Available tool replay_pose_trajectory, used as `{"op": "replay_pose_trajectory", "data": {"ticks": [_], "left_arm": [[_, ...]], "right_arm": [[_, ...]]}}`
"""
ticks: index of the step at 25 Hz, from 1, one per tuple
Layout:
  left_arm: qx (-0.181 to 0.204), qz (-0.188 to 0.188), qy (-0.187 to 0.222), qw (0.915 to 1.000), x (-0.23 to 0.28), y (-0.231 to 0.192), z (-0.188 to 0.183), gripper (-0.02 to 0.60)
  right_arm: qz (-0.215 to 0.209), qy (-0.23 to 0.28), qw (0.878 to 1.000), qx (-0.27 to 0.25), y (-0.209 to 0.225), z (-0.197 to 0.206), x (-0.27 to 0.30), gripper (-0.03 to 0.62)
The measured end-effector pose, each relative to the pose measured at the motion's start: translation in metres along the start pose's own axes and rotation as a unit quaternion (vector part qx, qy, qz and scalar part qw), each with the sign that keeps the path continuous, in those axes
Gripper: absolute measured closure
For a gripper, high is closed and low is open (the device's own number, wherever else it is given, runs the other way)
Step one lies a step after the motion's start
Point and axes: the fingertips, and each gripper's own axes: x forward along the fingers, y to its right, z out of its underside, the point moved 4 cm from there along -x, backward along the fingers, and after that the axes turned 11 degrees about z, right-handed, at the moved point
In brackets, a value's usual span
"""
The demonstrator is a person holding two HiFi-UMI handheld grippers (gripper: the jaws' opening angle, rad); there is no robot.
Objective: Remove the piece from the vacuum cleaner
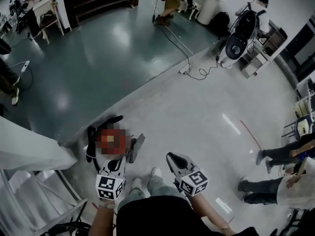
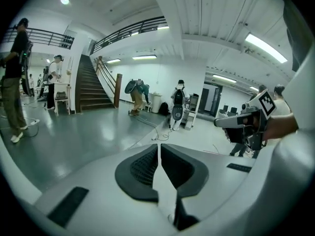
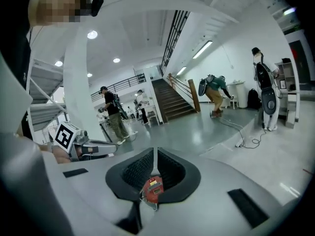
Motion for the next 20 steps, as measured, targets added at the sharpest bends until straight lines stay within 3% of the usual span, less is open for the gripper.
{"op": "replay_pose_trajectory", "data": {"ticks": [3, 9, 16, 20], "left_arm": [[-0.021, -0.023, -0.009, 0.9995, 0.003, -0.007, 0.016, 0.548], [-0.068, -0.062, -0.045, 0.9948, 0.011, -0.01, 0.055, 0.425], [-0.105, -0.096, -0.072, 0.9872, 0.026, -0.012, 0.089, 0.391], [-0.123, -0.111, -0.088, 0.9823, 0.036, -0.004, 0.112, 0.376]], "right_arm": [[-0.022, -0.018, 1.0, -0.002, 0.005, 0.008, 0.021, 0.522], [-0.063, -0.055, 0.997, 0.0, 0.018, 0.026, 0.053, 0.443], [-0.105, -0.099, 0.989, -0.017, 0.034, 0.051, 0.085, 0.42], [-0.128, -0.129, 0.981, -0.07, 0.042, 0.077, 0.096, 0.404]]}}
